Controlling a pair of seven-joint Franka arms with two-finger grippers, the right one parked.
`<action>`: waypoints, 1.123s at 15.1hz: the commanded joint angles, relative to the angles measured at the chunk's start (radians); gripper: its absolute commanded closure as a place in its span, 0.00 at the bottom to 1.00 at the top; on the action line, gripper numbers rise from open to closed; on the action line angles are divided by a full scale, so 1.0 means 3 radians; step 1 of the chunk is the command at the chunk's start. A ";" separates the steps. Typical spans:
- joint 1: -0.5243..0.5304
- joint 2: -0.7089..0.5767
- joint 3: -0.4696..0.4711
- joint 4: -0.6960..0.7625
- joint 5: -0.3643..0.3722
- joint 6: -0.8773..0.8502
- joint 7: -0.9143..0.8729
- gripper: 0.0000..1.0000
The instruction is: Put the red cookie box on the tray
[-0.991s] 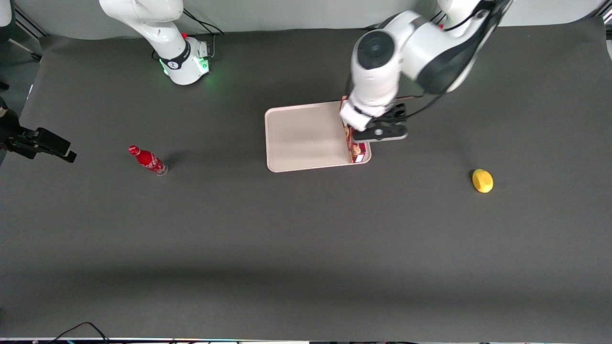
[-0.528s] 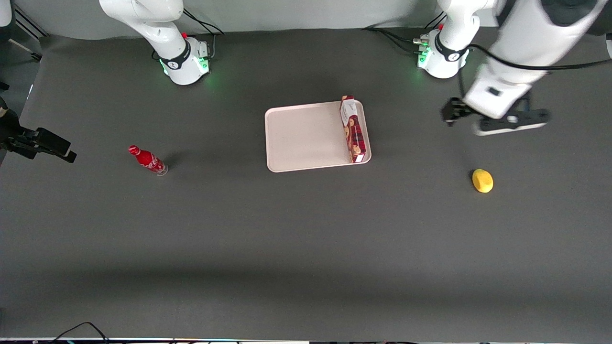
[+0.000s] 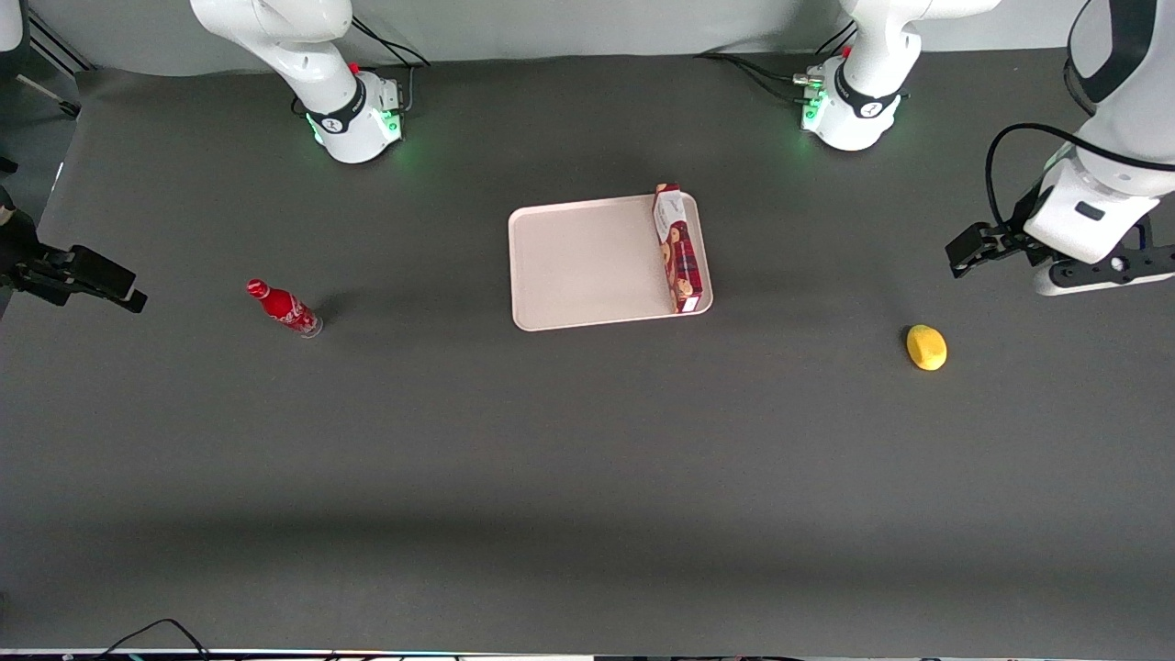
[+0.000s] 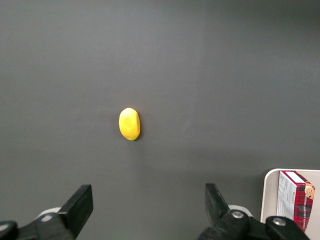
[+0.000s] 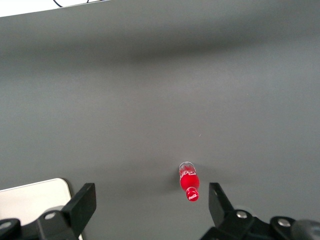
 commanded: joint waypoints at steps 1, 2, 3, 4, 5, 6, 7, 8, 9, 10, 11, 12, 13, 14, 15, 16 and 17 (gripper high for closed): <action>-0.0117 -0.0023 0.0057 0.0062 0.0042 -0.0108 0.0001 0.00; -0.0117 -0.0044 0.0057 0.0057 0.0042 -0.0108 0.0001 0.00; -0.0112 -0.0074 0.0067 0.0047 0.0037 -0.0113 0.0001 0.00; -0.0106 -0.0130 0.0083 0.0062 0.0031 -0.0113 0.0016 0.00; -0.0101 -0.0131 0.0118 0.0148 0.0021 -0.0113 0.0016 0.00; -0.0101 -0.0106 0.0144 0.0296 0.0016 -0.0169 0.0021 0.00; -0.0106 -0.0055 0.0154 0.0429 0.0011 -0.0301 0.0082 0.00; -0.0101 -0.0019 0.0160 0.0476 0.0011 -0.0419 0.0245 0.00; -0.0091 -0.0018 0.0165 0.0471 0.0011 -0.0461 0.0439 0.00; -0.0086 -0.0018 0.0195 0.0476 0.0011 -0.0471 0.0567 0.00; -0.0091 -0.0018 0.0200 0.0482 0.0006 -0.0476 0.0579 0.00; -0.0096 -0.0008 0.0206 0.0502 0.0001 -0.0471 0.0574 0.00; -0.0096 0.0017 0.0206 0.0537 0.0006 -0.0466 0.0574 0.00; -0.0096 0.0053 0.0206 0.0573 0.0006 -0.0476 0.0574 0.00; -0.0096 0.0053 0.0206 0.0574 0.0006 -0.0481 0.0574 0.00; -0.0096 0.0068 0.0201 0.0589 0.0006 -0.0486 0.0569 0.00; -0.0096 0.0089 0.0206 0.0599 0.0006 -0.0497 0.0584 0.00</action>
